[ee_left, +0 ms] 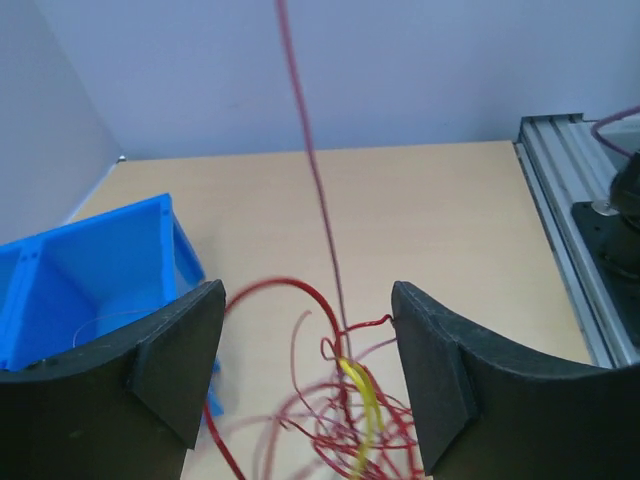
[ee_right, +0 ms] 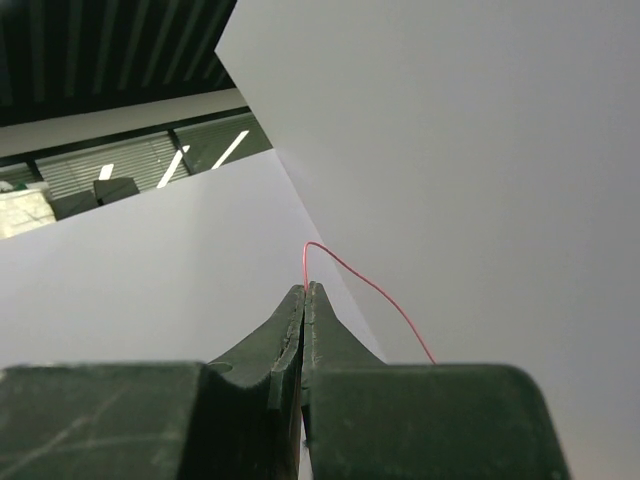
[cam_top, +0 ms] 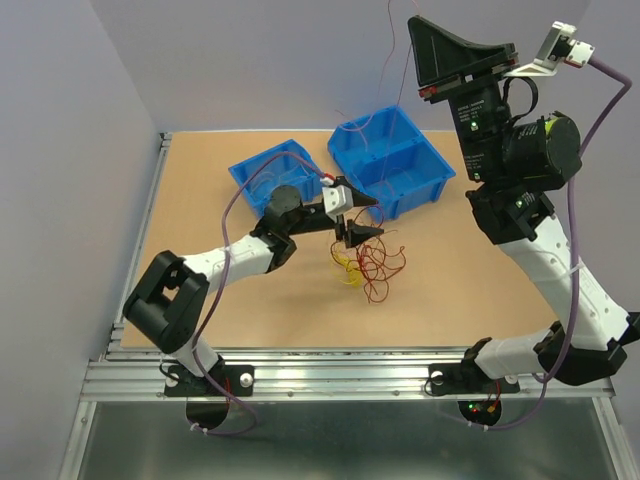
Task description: Untangle the cables
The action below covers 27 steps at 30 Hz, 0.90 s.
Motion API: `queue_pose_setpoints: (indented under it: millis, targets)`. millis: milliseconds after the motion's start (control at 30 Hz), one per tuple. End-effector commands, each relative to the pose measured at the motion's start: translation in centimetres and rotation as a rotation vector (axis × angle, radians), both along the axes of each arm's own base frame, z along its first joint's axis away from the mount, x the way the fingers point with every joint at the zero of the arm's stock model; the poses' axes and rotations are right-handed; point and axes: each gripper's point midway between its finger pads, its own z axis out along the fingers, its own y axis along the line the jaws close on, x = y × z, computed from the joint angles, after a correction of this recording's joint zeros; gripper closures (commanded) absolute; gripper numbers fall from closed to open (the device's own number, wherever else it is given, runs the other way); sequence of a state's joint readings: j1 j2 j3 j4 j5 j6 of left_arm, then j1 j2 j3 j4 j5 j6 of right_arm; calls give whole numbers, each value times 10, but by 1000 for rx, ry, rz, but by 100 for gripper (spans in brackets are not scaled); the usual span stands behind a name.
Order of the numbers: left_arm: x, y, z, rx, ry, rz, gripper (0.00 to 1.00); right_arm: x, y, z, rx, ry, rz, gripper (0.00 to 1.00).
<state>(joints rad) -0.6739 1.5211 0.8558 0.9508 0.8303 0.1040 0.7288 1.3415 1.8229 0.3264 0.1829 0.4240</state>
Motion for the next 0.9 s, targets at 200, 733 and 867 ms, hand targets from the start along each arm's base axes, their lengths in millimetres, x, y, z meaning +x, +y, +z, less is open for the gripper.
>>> queue_pose_setpoints:
  millis: [200,733,867]
  targets:
    - [64,-21,-90,214,113,176,52,-39,-37,36,124,-85,6,99]
    - [73,32,-103,335,130,436,51,-68,-119,42,217,-76,-237,99]
    - [73,46,-85,316,92,476,50,-55,-115,24,181,-36,-280,99]
